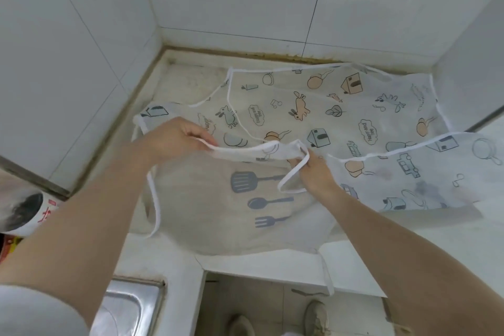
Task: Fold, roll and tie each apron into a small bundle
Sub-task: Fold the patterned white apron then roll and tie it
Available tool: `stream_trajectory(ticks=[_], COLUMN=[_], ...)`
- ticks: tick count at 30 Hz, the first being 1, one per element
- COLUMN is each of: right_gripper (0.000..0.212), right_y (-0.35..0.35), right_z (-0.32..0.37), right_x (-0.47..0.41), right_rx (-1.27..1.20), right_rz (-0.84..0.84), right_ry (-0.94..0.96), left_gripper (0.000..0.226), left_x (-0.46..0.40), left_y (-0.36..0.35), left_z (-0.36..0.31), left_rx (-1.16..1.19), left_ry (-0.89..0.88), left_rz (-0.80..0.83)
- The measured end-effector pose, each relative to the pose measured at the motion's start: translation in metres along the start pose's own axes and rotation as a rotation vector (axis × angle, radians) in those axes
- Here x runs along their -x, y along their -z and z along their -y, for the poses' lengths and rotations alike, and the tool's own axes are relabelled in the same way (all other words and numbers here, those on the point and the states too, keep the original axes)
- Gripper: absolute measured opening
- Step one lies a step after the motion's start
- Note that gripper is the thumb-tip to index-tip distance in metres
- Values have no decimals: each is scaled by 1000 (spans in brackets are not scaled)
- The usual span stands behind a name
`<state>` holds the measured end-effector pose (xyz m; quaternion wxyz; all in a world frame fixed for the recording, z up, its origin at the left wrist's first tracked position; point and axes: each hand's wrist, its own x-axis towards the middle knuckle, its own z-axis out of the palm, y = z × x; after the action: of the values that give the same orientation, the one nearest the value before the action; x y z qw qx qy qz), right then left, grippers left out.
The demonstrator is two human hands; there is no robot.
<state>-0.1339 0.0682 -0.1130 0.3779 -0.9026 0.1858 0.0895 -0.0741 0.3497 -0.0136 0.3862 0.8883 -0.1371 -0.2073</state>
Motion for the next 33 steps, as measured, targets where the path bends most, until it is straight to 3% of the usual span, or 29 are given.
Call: stream_trajectory(ticks=[2,4,5,7,9,12,14,17,21,25,28,30,31,32,33], right_gripper=[77,105,105,85,61,36,27,21,13,23,21,29,37,44,48], right_y=[-7,-16,-21,-30,-36,-38,-34,-19,10,54,90,109,115,117,116], right_z=[-7,-2,2,10,13,14,12,14,17,36,49,53,52,50,46], right_x=[9,20,24,26,19,15,15,15,-2,-28,-55,-72,-81,-87,-91], right_rx=[282,351,363,359,182,-372,-648,-772,-820,-1057,-1281,-1463,-1434,-1257,-929], right_rz=[193,442,516,541,542,505,518,607,639,614,538,478,471,470,490], right_ry=[53,102,142,203,128,-98,-127,-96,-157,-248,-147,-52,-45,-60,-59], left_gripper=[19,12,21,38,42,41,36,44,94,96,105,98,90,82,75], left_x=[-8,-5,0,3,0,-12,-20,-31,-33,-43,-54,-58,-60,-61,-64], left_y=[11,1,-11,-39,-70,-121,-151,-177,-193,-198,-194,-194,-195,-194,-195], left_z=[24,41,46,45,36,10,-9,-6,21,27,23,25,25,26,25], left_rx=[-526,-931,-1077,-1227,-1163,-633,-361,-150,-102,-335,-375,-411,-420,-413,-391], left_ry=[191,436,534,564,443,76,-78,-18,110,208,290,315,326,333,343], left_rz=[98,51,76,151,46,-263,-314,-206,-158,-174,-156,-177,-203,-233,-265])
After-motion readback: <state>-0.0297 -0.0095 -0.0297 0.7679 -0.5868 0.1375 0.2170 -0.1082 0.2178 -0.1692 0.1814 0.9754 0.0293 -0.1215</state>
